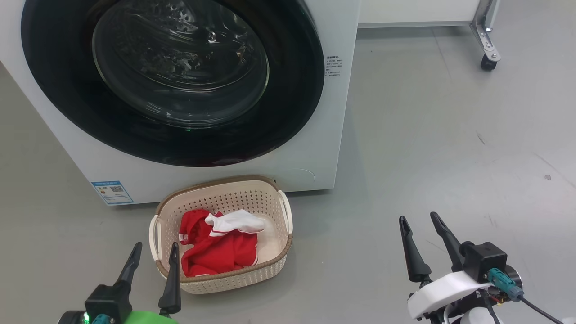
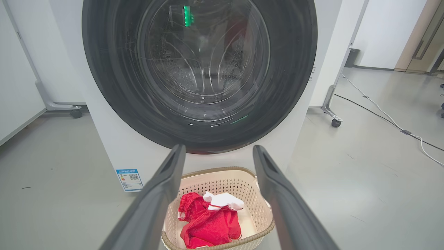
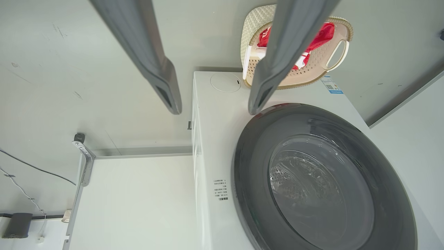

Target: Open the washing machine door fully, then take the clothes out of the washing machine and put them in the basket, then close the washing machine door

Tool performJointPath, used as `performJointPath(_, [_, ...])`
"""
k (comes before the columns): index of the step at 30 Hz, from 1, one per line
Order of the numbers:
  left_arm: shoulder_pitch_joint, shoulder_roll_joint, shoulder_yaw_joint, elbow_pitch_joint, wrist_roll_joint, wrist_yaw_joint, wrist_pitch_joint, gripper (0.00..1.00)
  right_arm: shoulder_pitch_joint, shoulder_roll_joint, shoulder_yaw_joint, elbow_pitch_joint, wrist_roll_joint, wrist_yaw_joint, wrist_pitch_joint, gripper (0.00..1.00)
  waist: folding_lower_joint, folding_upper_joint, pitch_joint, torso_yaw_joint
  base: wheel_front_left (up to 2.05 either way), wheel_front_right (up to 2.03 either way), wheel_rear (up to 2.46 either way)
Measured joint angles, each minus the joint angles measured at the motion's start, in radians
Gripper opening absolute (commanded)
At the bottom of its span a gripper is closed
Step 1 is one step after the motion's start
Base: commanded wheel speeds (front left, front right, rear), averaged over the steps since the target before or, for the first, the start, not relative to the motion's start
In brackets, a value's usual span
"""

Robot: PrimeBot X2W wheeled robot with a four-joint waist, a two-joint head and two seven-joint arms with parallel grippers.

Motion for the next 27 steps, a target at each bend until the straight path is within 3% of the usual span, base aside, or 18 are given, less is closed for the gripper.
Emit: performJointPath(27, [0.016, 0.001, -0.002, -0.03, 0.0, 0.006, 0.018, 1.0, 0.044, 0.001, 0.004, -0.045, 0.0, -0.014, 0.0, 1.0, 0.0, 0.0, 0.005, 0.001, 0.0, 0.0, 0.0])
